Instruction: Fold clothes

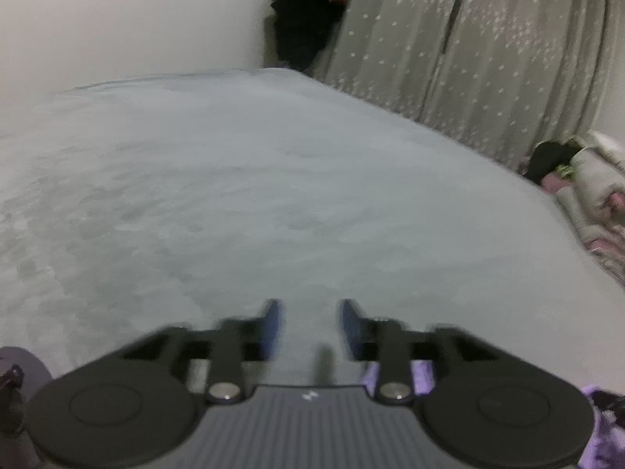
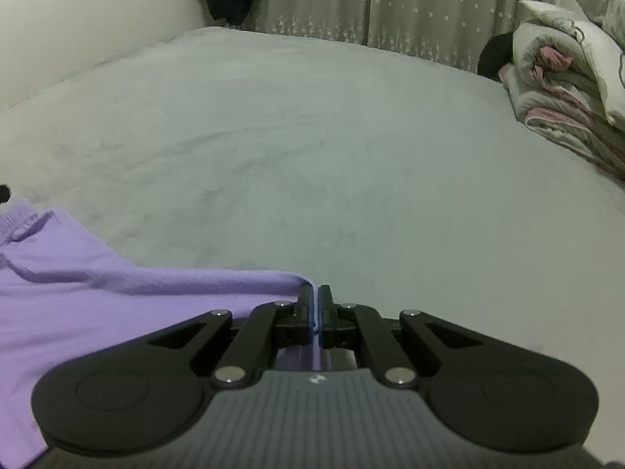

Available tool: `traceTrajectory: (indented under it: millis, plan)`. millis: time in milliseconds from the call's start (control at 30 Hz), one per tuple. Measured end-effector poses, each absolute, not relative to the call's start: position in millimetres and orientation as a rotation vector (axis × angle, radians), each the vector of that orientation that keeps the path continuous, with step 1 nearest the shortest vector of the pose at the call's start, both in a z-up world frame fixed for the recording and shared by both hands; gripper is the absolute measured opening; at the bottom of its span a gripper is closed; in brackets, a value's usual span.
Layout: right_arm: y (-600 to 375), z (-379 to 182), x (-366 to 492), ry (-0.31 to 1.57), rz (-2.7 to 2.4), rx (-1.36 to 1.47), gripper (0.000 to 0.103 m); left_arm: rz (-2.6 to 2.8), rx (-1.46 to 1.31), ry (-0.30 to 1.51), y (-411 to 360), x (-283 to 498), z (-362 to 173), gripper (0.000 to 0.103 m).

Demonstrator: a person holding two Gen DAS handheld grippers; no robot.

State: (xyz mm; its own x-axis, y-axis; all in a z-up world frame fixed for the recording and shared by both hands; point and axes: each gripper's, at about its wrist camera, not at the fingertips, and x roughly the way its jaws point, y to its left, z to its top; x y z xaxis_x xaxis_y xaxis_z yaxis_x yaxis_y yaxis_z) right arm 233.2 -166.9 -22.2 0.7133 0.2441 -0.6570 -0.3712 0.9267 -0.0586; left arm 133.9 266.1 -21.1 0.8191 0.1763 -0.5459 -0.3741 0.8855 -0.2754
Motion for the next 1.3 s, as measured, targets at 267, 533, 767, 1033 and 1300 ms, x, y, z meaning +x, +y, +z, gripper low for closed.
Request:
traceTrajectory:
  millis: [267,533,767,1033,1300]
  plan:
    - [-172,-18,231,0.715,0.369,-0.172,0.003,0.223,-0.37,0.628,253,146,-32,0.046]
    - [-171,-12,231,0.67,0.383,-0.198,0.003,0.318,-0.282,0.491,249,138,-26,0.0]
    - [-159,-9,239,0.605,0.372,-0.236,0.002,0.266,-0.359,0.515,264,141,-24,0.001]
    - [-167,-21,240,0.652,0.394,-0.236,0.003,0.156,-0.35,0.6,261,146,-37,0.061]
    - [-168,-25,231,0.673,0.393,-0.224,0.003,0.155,-0.285,0.619,247,156,-49,0.013]
